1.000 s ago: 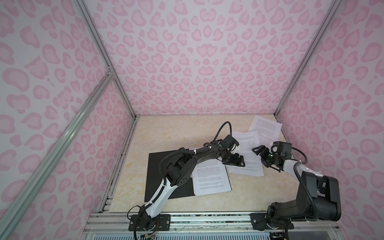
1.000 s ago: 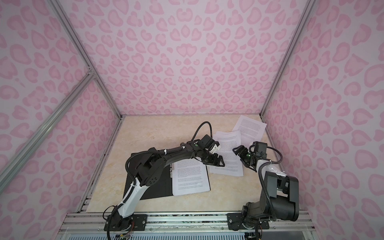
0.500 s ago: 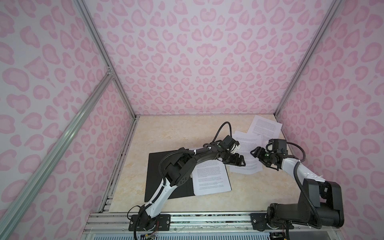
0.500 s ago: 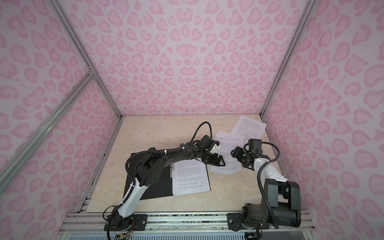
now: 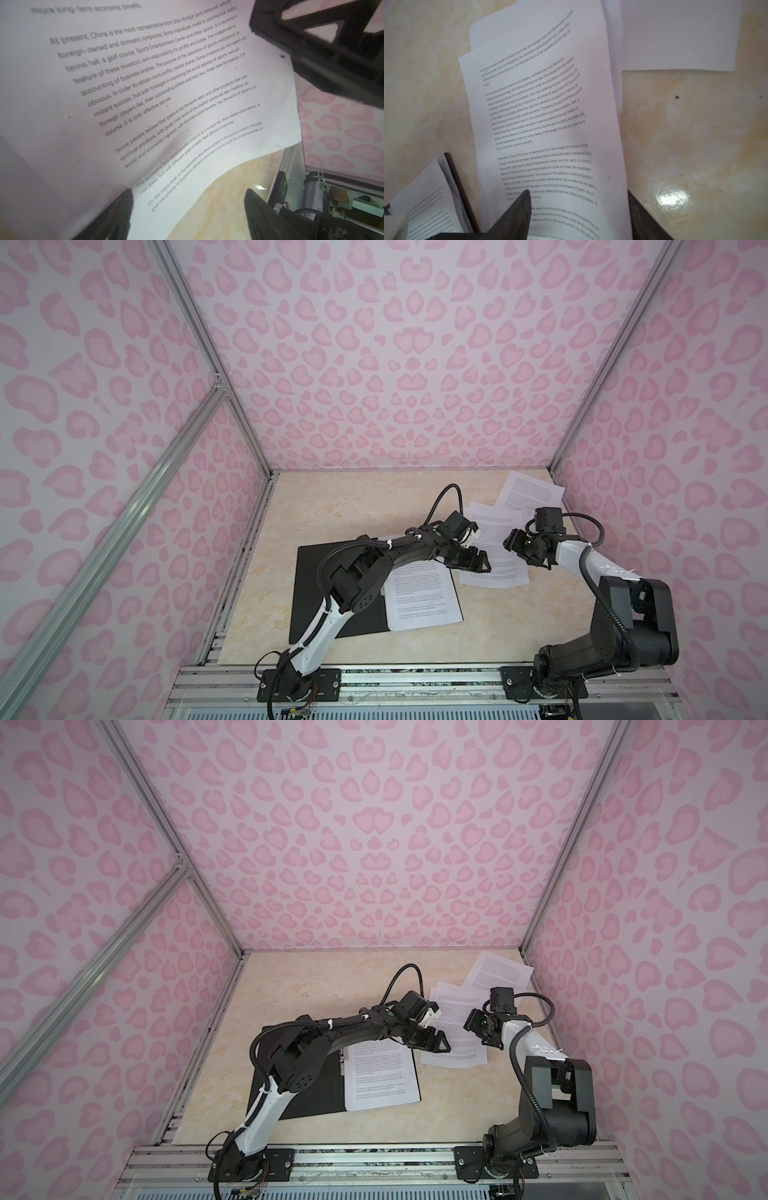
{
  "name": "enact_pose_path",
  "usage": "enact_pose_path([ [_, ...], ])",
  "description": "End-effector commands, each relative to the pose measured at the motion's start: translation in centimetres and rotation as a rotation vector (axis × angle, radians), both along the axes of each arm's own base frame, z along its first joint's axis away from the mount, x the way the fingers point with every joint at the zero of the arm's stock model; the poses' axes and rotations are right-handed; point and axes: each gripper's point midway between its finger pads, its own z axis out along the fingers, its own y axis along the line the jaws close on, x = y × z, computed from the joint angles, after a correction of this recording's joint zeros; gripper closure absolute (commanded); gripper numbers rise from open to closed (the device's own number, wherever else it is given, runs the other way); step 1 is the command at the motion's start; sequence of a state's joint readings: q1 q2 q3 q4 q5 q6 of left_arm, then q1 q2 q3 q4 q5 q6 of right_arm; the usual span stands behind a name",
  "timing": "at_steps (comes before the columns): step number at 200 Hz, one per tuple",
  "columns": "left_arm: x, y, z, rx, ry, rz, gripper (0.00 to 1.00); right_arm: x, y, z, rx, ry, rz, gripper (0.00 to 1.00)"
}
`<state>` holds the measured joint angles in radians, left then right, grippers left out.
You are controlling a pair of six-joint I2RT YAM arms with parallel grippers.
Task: Put the files into the folder
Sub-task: 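Lift the text sheet with both grippers, raising its edge off the table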
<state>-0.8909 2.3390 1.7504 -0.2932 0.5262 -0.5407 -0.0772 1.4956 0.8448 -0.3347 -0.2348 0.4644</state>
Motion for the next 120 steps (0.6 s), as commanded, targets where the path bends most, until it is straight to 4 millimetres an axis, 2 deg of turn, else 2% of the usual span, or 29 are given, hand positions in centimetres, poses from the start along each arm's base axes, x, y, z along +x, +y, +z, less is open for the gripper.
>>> enact_pose_path([
  [1,-0.6,3.7,-4.6,0.211,0.045,0.063,0.14,-1.5,-1.3,-0.7,-0.058,0.044,-0.077,0.31],
  [40,-0.6,3.8,-4.8,0.203,0.053,0.063,0.14,-2.1,-0.6,-1.1,-0.041,0.051,-0.091,0.33],
  [80,-0.6,3.9,-4.9,0.193,0.058,0.067,0.14,-3.1,-1.1,0.2,-0.114,0.04,-0.122,0.32],
  [99,-0.6,3.9,-4.9,0.189,0.058,0.066,0.14,-2.9,-0.6,0.7,-0.102,0.029,-0.106,0.31],
  [120,-0.6,4.0,-4.9,0.187,0.059,0.069,0.14,-1.6,0.4,1.4,-0.031,-0.04,-0.082,0.34],
])
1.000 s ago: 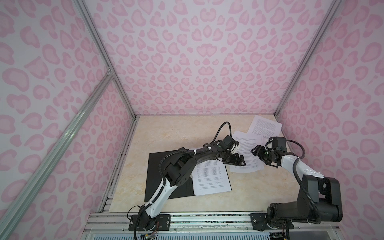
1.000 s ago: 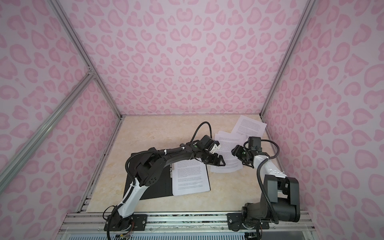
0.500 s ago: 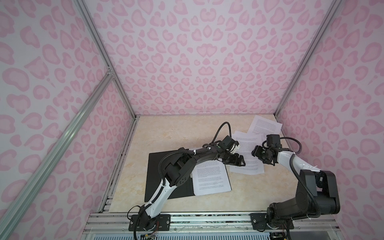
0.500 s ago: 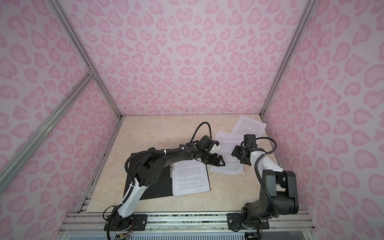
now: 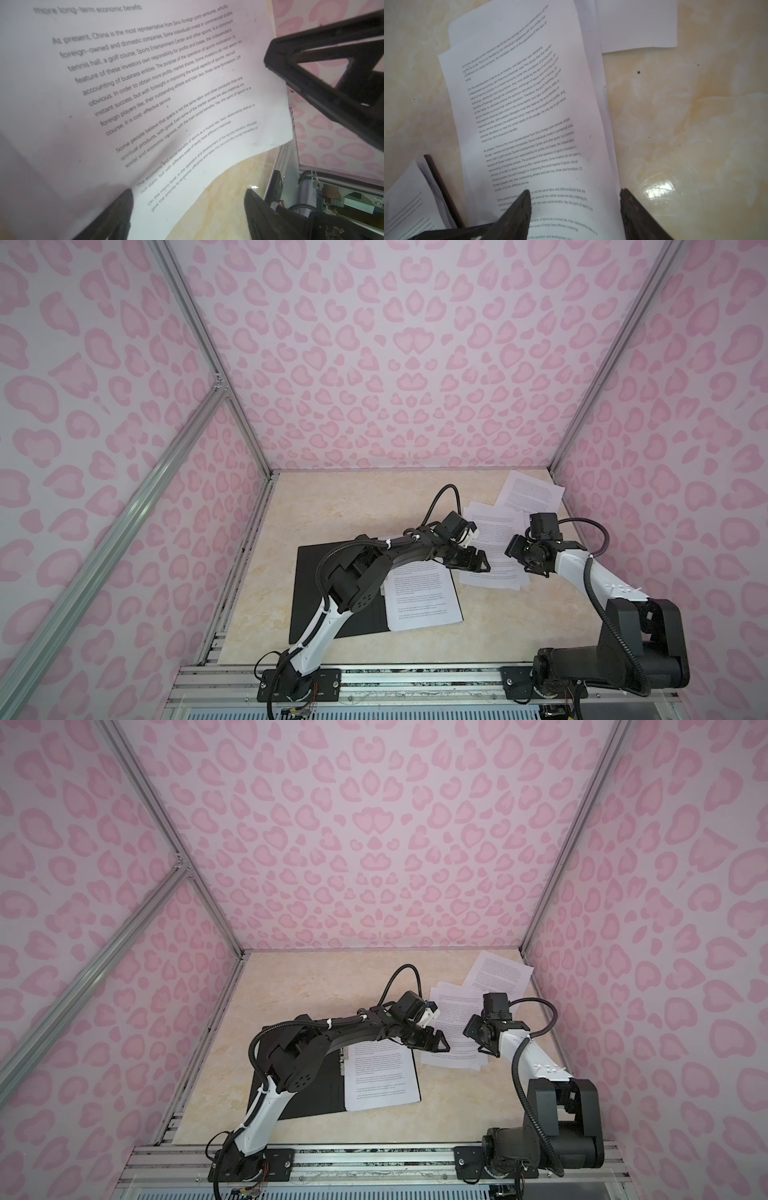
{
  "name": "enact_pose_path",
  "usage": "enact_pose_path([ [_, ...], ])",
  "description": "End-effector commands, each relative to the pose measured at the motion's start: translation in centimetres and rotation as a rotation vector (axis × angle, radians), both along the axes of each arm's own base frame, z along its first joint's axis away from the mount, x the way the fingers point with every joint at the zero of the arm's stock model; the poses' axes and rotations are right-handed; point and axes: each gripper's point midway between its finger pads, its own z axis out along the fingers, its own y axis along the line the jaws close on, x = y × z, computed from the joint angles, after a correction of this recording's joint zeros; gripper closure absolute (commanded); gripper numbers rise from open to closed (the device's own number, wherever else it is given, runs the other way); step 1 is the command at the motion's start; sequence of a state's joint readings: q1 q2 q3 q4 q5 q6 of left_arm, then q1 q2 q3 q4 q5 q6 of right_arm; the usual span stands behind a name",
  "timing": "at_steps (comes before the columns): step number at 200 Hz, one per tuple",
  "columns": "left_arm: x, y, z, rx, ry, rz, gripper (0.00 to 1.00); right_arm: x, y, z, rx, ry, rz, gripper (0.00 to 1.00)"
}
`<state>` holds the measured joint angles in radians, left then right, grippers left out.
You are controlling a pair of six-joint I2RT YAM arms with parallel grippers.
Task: Put the files into the folder
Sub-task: 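Lift the text sheet with both grippers, raising its edge off the table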
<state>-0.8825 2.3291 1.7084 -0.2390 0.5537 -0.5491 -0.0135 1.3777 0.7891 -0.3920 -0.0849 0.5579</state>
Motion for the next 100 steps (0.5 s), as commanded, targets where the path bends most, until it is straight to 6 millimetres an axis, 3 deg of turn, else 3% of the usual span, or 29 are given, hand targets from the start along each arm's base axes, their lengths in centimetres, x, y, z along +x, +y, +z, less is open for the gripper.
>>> enact_pose_path([
  [1,-0.6,3.8,-4.8,0.217,0.051,0.069,0.14,0.9,0.8,0.5,0.053,-0.051,0.013,0.35],
  [34,-0.6,3.8,-4.6,0.214,0.047,0.069,0.14,3.0,2.0,1.5,0.148,-0.152,0.075,0.39],
  [59,-0.5,3.9,-4.4,0.215,0.046,0.074,0.14,3.5,0.8,1.5,0.175,-0.182,0.055,0.43],
  [100,-0.6,3.9,-4.5,0.213,0.05,0.076,0.14,3.2,-1.5,-1.0,0.283,-0.13,-0.034,0.52],
])
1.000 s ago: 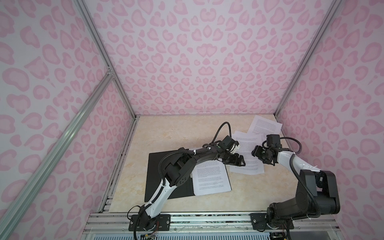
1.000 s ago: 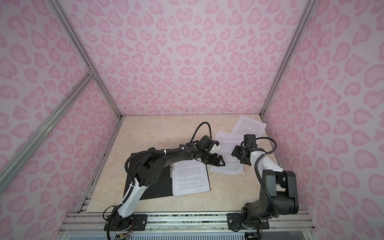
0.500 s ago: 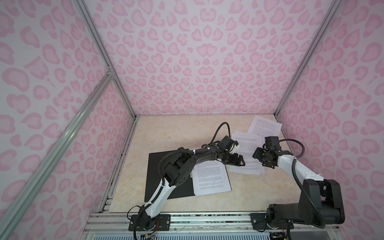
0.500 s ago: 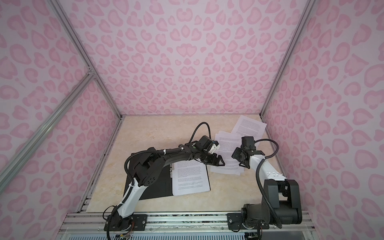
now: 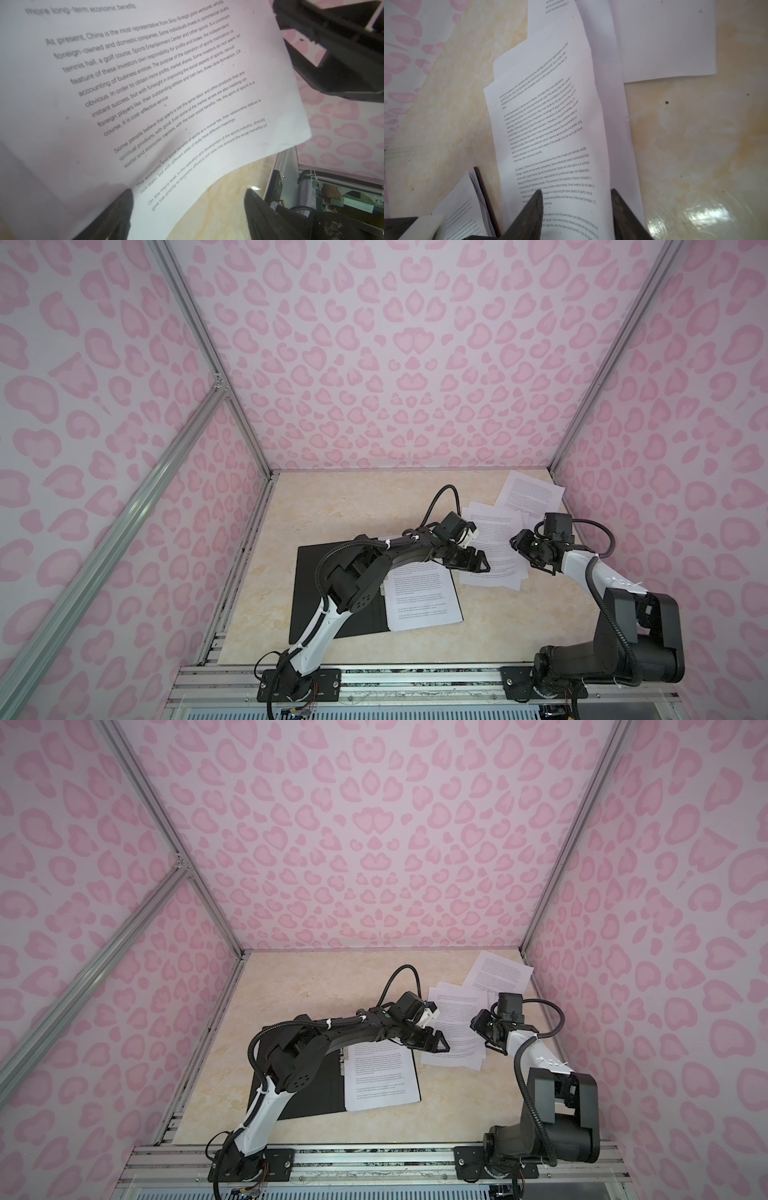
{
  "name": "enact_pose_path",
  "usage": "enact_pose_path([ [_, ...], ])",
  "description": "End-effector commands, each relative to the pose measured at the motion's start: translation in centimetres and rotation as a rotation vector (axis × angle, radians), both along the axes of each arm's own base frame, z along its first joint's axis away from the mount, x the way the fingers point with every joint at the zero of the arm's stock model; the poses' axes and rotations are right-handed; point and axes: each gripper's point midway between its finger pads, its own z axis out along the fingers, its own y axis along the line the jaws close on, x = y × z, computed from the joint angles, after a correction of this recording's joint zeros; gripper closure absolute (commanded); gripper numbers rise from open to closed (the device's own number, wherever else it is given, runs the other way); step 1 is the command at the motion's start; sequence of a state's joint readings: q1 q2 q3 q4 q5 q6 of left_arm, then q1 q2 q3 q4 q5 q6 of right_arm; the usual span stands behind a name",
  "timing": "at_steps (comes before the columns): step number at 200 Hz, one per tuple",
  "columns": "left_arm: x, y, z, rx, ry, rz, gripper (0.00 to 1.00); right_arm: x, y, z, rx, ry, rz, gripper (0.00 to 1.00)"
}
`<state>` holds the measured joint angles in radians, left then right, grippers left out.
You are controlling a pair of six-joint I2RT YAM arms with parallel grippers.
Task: Put the files into the folder
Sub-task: 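Lift the text sheet with both grippers, raising its edge off the table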
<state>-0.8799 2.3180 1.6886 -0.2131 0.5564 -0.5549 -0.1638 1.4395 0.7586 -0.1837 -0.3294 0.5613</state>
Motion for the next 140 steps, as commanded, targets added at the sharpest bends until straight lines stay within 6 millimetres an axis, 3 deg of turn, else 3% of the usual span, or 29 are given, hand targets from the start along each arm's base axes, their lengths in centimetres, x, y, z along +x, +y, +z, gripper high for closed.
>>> enact_pose_path([
  [1,-0.6,3.9,-4.7,0.227,0.055,0.072,0.14,0.2,-0.2,-1.2,0.095,0.005,-0.011,0.52],
  [41,-0.6,3.8,-4.6,0.225,0.057,0.072,0.14,0.4,-0.2,-2.6,0.155,-0.001,-0.02,0.63],
  [93,-0.4,3.5,-3.2,0.205,0.038,0.065,0.14,1.5,0.7,-0.9,0.237,-0.116,0.002,1.0],
  [121,0.0,3.1,-1.7,0.183,0.014,0.053,0.14,1.4,1.0,-0.2,0.262,-0.132,0.009,1.0],
  [140,0.4,2.3,0.8,0.138,-0.024,0.031,0.14,1.3,1.1,0.1,0.271,-0.142,0.004,1.0],
])
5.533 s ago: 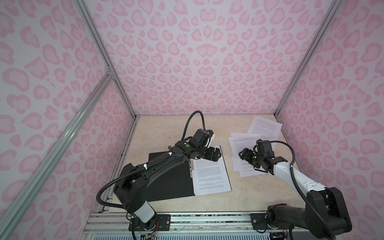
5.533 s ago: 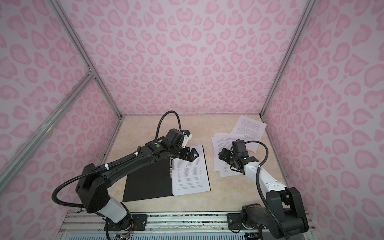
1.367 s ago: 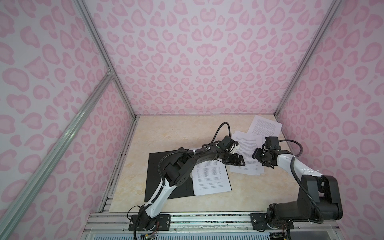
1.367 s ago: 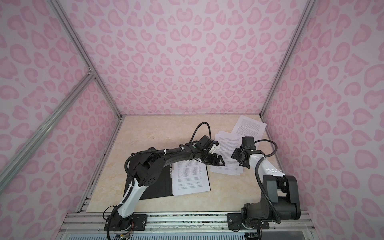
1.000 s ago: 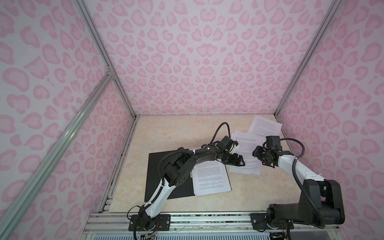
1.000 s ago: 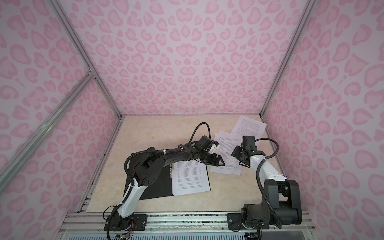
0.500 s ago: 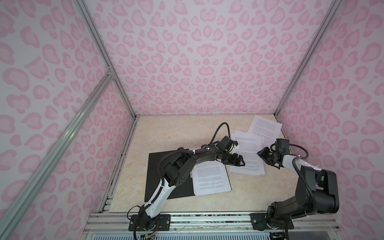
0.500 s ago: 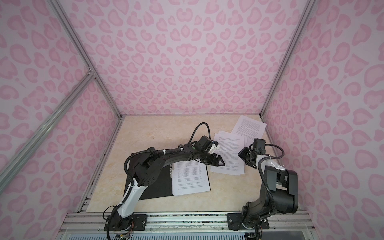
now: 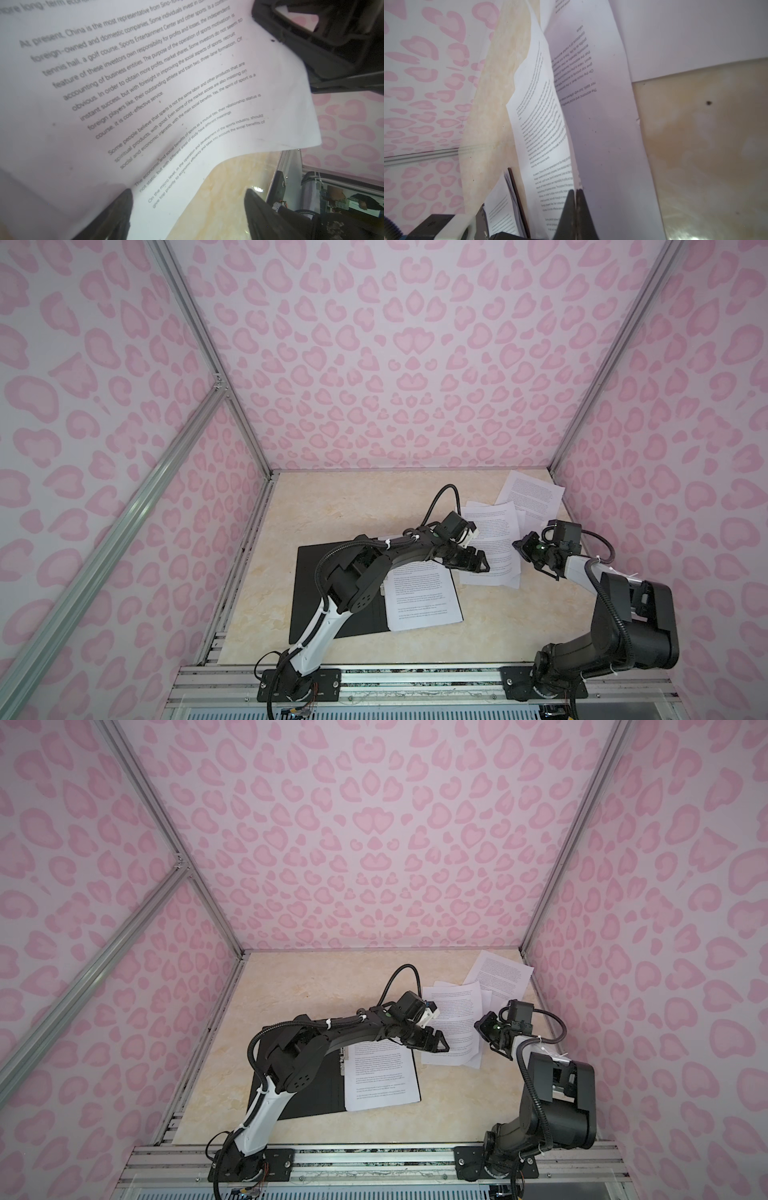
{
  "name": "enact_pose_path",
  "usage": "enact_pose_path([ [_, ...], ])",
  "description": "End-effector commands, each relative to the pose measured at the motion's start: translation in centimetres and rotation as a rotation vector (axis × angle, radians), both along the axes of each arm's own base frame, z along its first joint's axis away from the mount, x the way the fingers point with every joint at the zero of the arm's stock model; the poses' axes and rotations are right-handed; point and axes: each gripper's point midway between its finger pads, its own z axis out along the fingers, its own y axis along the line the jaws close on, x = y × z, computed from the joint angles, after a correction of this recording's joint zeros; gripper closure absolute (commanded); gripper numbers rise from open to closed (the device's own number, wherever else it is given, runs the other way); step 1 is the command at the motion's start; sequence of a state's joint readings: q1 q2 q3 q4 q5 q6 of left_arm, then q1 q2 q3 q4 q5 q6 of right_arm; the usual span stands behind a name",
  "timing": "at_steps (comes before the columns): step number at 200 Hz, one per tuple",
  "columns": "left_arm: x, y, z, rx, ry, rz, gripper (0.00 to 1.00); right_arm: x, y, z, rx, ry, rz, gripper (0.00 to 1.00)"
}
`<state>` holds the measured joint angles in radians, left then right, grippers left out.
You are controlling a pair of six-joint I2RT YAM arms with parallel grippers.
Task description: Put the files into the folder
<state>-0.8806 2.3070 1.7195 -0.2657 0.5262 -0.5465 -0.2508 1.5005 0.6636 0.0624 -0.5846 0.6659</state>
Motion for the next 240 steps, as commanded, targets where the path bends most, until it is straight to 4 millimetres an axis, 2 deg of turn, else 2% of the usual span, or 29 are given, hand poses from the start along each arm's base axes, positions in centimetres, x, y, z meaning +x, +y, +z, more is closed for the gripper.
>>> enact_pose_path([
  [1,0.0,2.1,0.1,0.113,-0.007,0.019,0.14,0.2,0.3,0.8,0.027,-0.039,0.004,1.0],
  [28,0.7,0.5,5.9,0.001,-0.082,-0.027,0.14,0.0,-0.1,1.9,-0.01,-0.059,-0.014,1.0],
  [60,1.6,-1.2,15.9,-0.16,-0.232,-0.081,0.13,0.1,-0.3,3.1,-0.035,-0.082,-0.019,1.0],
  [76,1.9,-1.2,21.0,-0.228,-0.335,-0.092,0.13,0.2,-0.3,3.8,-0.037,-0.103,-0.02,1.0],
  [90,2.2,-0.2,25.4,-0.26,-0.458,-0.07,0.12,0.2,-0.2,4.4,-0.053,-0.112,-0.015,1.0],
  [107,2.7,2.3,29.9,-0.266,-0.634,-0.012,0.12,0.3,0.0,5.7,-0.094,-0.13,-0.003,1.0],
  [126,2.8,5.9,33.4,-0.274,-0.834,0.088,0.1,0.4,0.8,7.7,-0.147,-0.165,0.024,1.0],
  [150,1.9,10.4,37.3,-0.364,-1.113,0.209,0.03,0.8,3.2,10.5,-0.177,-0.229,0.094,1.0],
  [155,1.7,11.3,37.6,-0.368,-1.159,0.231,0.0,0.8,3.6,11.0,-0.192,-0.238,0.104,1.0],
  [163,1.4,12.8,38.1,-0.36,-1.215,0.271,0.02,0.8,4.3,12.1,-0.226,-0.257,0.118,1.0],
  [165,1.5,13.2,39.0,-0.373,-1.241,0.293,0.02,0.8,4.6,12.3,-0.233,-0.262,0.122,1.0],
  [169,1.6,13.8,38.1,-0.346,-1.249,0.309,0.02,0.8,5.0,12.9,-0.244,-0.275,0.132,1.0],
  [181,1.7,15.9,37.8,-0.293,-1.273,0.37,0.02,0.7,6.4,14.6,-0.268,-0.315,0.159,1.0],
  [195,1.9,18.4,36.5,-0.227,-1.267,0.438,0.02,0.6,8.2,16.3,-0.282,-0.344,0.196,1.0],
  [203,1.7,19.7,35.4,-0.191,-1.256,0.473,0.02,0.4,9.5,17.2,-0.279,-0.361,0.225,1.0],
  [216,1.3,22.3,33.5,-0.135,-1.228,0.547,0.02,-0.2,13.0,18.4,-0.264,-0.4,0.301,1.0],
  [240,0.9,28.3,27.3,0.056,-1.073,0.724,0.02,-1.8,20.3,20.2,-0.18,-0.448,0.471,1.0],
])
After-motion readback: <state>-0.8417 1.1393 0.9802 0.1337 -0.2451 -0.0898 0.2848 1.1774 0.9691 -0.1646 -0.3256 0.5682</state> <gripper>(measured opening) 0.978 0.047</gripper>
